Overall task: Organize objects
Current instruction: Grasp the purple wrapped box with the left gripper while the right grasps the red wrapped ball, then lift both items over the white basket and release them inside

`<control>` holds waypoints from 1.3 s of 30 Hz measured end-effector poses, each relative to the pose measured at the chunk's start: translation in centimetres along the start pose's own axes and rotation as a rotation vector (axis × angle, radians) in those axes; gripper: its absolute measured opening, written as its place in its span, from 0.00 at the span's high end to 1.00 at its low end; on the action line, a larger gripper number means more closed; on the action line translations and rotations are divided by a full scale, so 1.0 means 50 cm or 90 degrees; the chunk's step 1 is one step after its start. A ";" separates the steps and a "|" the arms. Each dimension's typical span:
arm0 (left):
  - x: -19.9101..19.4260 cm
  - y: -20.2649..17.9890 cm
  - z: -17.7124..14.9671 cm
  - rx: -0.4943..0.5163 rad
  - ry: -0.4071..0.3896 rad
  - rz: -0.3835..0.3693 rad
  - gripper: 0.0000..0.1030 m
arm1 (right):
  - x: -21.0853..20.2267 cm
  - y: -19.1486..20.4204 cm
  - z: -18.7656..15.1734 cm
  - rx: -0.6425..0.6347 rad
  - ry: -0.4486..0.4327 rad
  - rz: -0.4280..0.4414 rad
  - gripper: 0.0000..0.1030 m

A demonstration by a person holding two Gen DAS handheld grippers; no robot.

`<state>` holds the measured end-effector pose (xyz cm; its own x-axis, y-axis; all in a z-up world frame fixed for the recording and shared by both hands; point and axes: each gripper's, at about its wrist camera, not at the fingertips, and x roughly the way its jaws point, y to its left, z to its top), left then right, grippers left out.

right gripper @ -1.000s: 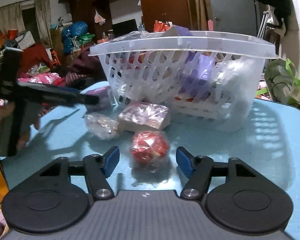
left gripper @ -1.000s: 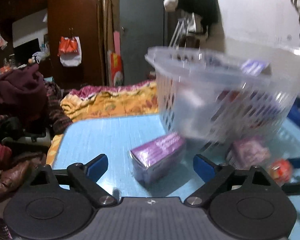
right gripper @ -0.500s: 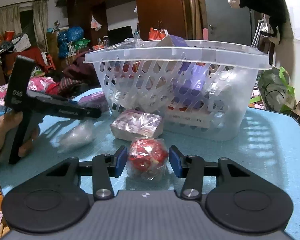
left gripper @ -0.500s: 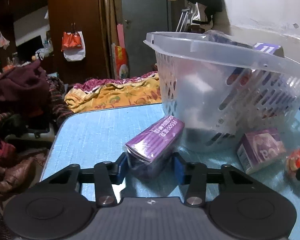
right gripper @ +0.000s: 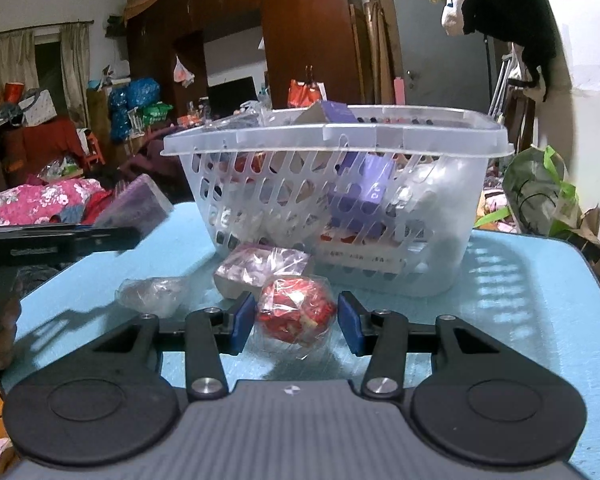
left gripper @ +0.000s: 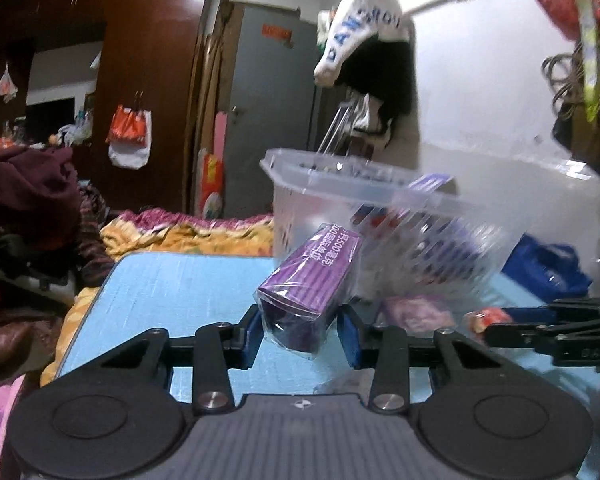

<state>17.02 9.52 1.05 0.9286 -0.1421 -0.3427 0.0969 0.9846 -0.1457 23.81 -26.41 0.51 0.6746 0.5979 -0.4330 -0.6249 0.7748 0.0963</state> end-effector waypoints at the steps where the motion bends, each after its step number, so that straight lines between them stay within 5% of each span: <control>1: -0.005 0.008 -0.001 -0.012 -0.011 -0.004 0.57 | -0.001 0.001 0.000 -0.001 -0.004 0.000 0.52; 4: -0.014 0.039 -0.002 -0.059 -0.033 -0.010 0.57 | -0.014 0.005 0.000 -0.010 -0.033 0.013 0.52; 7: -0.046 0.021 0.009 -0.036 -0.074 -0.008 0.57 | -0.059 0.017 0.010 -0.021 -0.091 0.016 0.52; 10: -0.059 -0.008 0.071 -0.033 -0.099 -0.039 0.57 | -0.115 0.029 0.070 -0.035 -0.174 0.022 0.52; 12: -0.037 -0.039 0.137 -0.014 -0.100 -0.044 0.57 | -0.114 0.034 0.135 -0.073 -0.200 -0.025 0.52; 16: 0.062 -0.078 0.244 -0.006 -0.050 -0.017 0.57 | -0.035 0.006 0.246 -0.130 -0.168 -0.117 0.52; 21: 0.176 -0.103 0.292 0.012 0.019 0.036 0.54 | 0.049 -0.041 0.280 -0.084 -0.124 -0.108 0.48; 22: 0.189 -0.107 0.291 0.019 0.029 0.045 0.45 | 0.055 -0.044 0.278 -0.073 -0.120 -0.106 0.42; 24: 0.200 -0.112 0.285 0.036 0.042 0.070 0.34 | 0.039 -0.042 0.266 -0.057 -0.132 -0.128 0.00; 27: 0.159 -0.109 0.268 0.040 0.015 0.068 0.32 | -0.022 -0.029 0.235 -0.055 -0.172 -0.115 0.00; 32: 0.028 -0.111 0.204 0.055 -0.016 0.048 0.13 | -0.091 -0.007 0.151 -0.008 -0.140 -0.075 0.00; 39: -0.001 -0.127 0.027 0.086 0.089 0.055 0.09 | -0.009 -0.002 0.052 -0.004 -0.010 -0.069 0.00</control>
<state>16.85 3.41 3.22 0.8777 -0.0609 -0.4753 0.0755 0.9971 0.0118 24.58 -26.24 3.01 0.7441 0.5141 -0.4267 -0.5504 0.8337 0.0447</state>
